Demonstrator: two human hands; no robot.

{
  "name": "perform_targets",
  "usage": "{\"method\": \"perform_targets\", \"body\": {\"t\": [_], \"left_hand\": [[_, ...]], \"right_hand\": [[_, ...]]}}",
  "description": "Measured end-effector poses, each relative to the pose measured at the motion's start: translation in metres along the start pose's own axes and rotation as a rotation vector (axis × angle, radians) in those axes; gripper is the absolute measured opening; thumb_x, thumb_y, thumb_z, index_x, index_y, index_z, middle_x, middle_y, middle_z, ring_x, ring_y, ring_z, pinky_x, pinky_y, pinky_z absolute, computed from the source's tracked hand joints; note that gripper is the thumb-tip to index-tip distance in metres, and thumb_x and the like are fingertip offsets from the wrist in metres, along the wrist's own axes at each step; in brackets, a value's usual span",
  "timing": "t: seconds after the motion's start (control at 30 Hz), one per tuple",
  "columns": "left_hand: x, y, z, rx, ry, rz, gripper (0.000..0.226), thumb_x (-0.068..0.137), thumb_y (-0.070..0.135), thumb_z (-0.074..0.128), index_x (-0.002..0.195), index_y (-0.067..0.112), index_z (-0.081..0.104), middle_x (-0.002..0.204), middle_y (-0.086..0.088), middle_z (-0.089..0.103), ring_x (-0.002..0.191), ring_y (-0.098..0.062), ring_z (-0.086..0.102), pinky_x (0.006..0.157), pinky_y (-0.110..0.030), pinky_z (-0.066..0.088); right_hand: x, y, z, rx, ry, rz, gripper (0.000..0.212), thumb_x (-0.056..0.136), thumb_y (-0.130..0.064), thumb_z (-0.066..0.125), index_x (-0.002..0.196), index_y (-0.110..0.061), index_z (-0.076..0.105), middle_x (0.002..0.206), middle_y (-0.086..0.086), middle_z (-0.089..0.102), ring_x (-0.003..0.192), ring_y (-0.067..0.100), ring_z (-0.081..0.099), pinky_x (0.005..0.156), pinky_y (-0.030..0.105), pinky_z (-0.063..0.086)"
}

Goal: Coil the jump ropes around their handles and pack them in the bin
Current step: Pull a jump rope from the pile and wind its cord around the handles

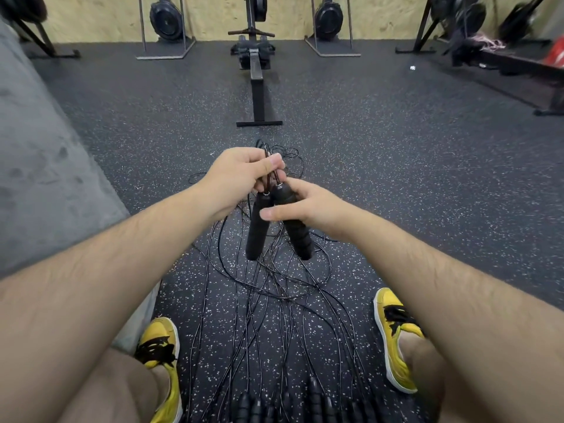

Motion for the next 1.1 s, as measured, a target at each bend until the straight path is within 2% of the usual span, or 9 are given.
{"method": "perform_targets", "body": {"t": [0.27, 0.37, 0.43, 0.47, 0.57, 0.67, 0.8, 0.97, 1.1], "left_hand": [[0.002, 0.007, -0.005, -0.069, 0.017, -0.026, 0.023, 0.099, 0.025, 0.062, 0.087, 0.008, 0.072, 0.083, -0.005, 0.073, 0.07, -0.012, 0.061, 0.062, -0.024, 0.046], [-0.002, 0.01, -0.017, 0.528, 0.105, 0.043, 0.041, 0.1, 0.046, 0.056, 0.084, 0.012, 0.074, 0.083, -0.006, 0.074, 0.072, -0.025, 0.065, 0.074, -0.035, 0.053], [-0.008, 0.017, -0.024, 0.973, 0.18, 0.221, 0.033, 0.1, 0.041, 0.051, 0.092, 0.015, 0.07, 0.092, -0.004, 0.071, 0.088, -0.027, 0.064, 0.082, -0.038, 0.051], [-0.012, 0.022, -0.025, 1.055, 0.133, 0.337, 0.023, 0.095, 0.031, 0.053, 0.103, 0.016, 0.068, 0.104, -0.003, 0.069, 0.098, -0.027, 0.063, 0.088, -0.039, 0.05], [-0.022, 0.021, -0.017, 1.142, -0.254, 0.529, 0.069, 0.066, 0.02, 0.055, 0.135, 0.016, 0.055, 0.134, -0.004, 0.056, 0.121, -0.027, 0.057, 0.101, -0.044, 0.046], [-0.022, 0.01, -0.003, 1.282, -0.39, 0.587, 0.083, 0.065, 0.033, 0.064, 0.144, 0.016, 0.046, 0.133, -0.006, 0.054, 0.114, -0.028, 0.057, 0.096, -0.044, 0.046], [-0.016, 0.008, -0.002, 1.329, -0.341, 0.532, 0.064, 0.072, 0.038, 0.077, 0.125, 0.016, 0.05, 0.11, -0.003, 0.054, 0.092, -0.028, 0.059, 0.08, -0.037, 0.043], [-0.013, 0.003, -0.026, 1.043, -0.232, 0.206, 0.05, 0.07, 0.026, 0.077, 0.109, 0.022, 0.046, 0.098, 0.005, 0.052, 0.08, -0.02, 0.058, 0.064, -0.034, 0.045], [-0.01, 0.002, -0.042, 0.905, -0.103, 0.09, 0.043, 0.07, 0.02, 0.078, 0.099, 0.016, 0.047, 0.086, 0.003, 0.058, 0.066, -0.014, 0.054, 0.053, -0.031, 0.04]], "right_hand": [[0.004, 0.006, 0.015, 0.096, -0.004, -0.006, 0.018, 0.08, -0.023, 0.083, 0.091, -0.018, 0.07, 0.086, -0.004, 0.071, 0.079, 0.013, 0.065, 0.083, 0.033, 0.052], [0.001, 0.002, 0.01, 0.027, -0.018, 0.011, 0.028, 0.078, -0.024, 0.081, 0.098, -0.009, 0.067, 0.098, 0.009, 0.076, 0.092, 0.027, 0.073, 0.092, 0.044, 0.057], [0.0, 0.002, 0.007, -0.018, -0.018, 0.032, 0.034, 0.074, -0.025, 0.08, 0.098, -0.005, 0.065, 0.1, 0.019, 0.074, 0.097, 0.039, 0.072, 0.092, 0.054, 0.056], [-0.001, 0.0, 0.006, -0.054, -0.018, 0.045, 0.035, 0.072, -0.024, 0.08, 0.096, -0.004, 0.064, 0.099, 0.021, 0.074, 0.096, 0.041, 0.071, 0.091, 0.056, 0.056], [0.0, -0.005, 0.004, -0.128, -0.046, 0.07, 0.027, 0.072, -0.017, 0.078, 0.09, -0.001, 0.065, 0.091, 0.023, 0.073, 0.086, 0.039, 0.073, 0.082, 0.057, 0.059], [-0.001, -0.012, 0.005, -0.204, -0.038, 0.076, 0.031, 0.07, -0.015, 0.079, 0.095, -0.001, 0.067, 0.088, 0.019, 0.075, 0.077, 0.031, 0.075, 0.076, 0.053, 0.061], [-0.005, -0.016, 0.0, -0.275, -0.024, 0.068, 0.036, 0.069, -0.029, 0.086, 0.093, -0.008, 0.07, 0.085, 0.01, 0.075, 0.08, 0.027, 0.073, 0.082, 0.045, 0.061], [-0.015, -0.018, -0.019, -0.606, 0.201, 0.045, 0.062, 0.057, -0.061, 0.087, 0.102, -0.03, 0.057, 0.089, -0.012, 0.063, 0.08, 0.01, 0.061, 0.073, 0.031, 0.049], [-0.021, -0.008, -0.022, -0.17, 0.256, 0.069, 0.088, 0.066, -0.039, 0.092, 0.136, -0.04, 0.037, 0.11, 0.004, 0.062, 0.081, 0.023, 0.074, 0.066, 0.039, 0.062]]}}
Point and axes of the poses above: each hand's wrist, its own x-axis towards the middle knuckle, its own z-axis out of the palm, y = z × x, the point moved 2 cm from there along x, towards the middle knuckle
